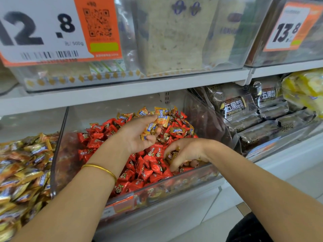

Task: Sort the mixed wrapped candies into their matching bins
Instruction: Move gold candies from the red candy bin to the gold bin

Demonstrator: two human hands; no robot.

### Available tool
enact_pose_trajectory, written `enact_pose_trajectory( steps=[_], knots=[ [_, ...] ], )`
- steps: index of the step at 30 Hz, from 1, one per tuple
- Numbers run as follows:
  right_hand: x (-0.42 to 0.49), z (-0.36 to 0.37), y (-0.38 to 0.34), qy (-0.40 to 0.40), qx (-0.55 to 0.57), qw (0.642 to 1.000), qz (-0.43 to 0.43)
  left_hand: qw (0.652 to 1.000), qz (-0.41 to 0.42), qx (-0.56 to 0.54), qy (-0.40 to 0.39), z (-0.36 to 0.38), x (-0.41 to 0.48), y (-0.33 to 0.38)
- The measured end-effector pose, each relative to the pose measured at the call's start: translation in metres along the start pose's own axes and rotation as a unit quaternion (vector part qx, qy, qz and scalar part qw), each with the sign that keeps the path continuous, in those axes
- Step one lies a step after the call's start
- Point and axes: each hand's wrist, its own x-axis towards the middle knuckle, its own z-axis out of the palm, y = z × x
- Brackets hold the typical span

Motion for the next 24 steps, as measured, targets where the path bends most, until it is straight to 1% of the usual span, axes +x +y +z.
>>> enact_pose_trajectory(
  steps=[3, 6, 7, 10, 13, 16, 21, 24],
  knots=[
    [0.002, 0.000, 0.000, -0.003, 0.142, 0.990, -0.027, 1.000, 0.019, -0.019, -0.004, -0.006, 0.002, 0.007],
    [0.003, -0.004, -0.006, 0.007, 0.292, 0.953, -0.085, 0.999, 0.039, -0.018, 0.003, -0.011, 0.002, 0.012],
    [0.004, -0.006, -0.008, 0.016, 0.324, 0.940, -0.106, 0.999, 0.049, -0.019, 0.008, -0.012, 0.001, 0.013],
    [0.005, -0.013, -0.010, 0.054, 0.347, 0.926, -0.136, 0.996, 0.077, -0.037, 0.023, -0.015, -0.002, 0.017],
    [0.009, -0.017, -0.007, 0.091, 0.386, 0.911, -0.115, 0.992, 0.107, -0.049, 0.042, -0.022, -0.002, 0.020],
    [0.012, -0.013, -0.010, 0.117, 0.407, 0.900, -0.100, 0.990, 0.130, -0.034, 0.052, -0.027, -0.003, 0.021],
    [0.018, -0.011, -0.014, 0.124, 0.436, 0.887, -0.089, 0.984, 0.164, 0.028, 0.057, -0.026, -0.008, 0.021],
    [0.017, -0.014, -0.011, 0.104, 0.490, 0.861, -0.090, 0.985, 0.155, 0.052, 0.058, -0.026, -0.008, 0.019]
  ],
)
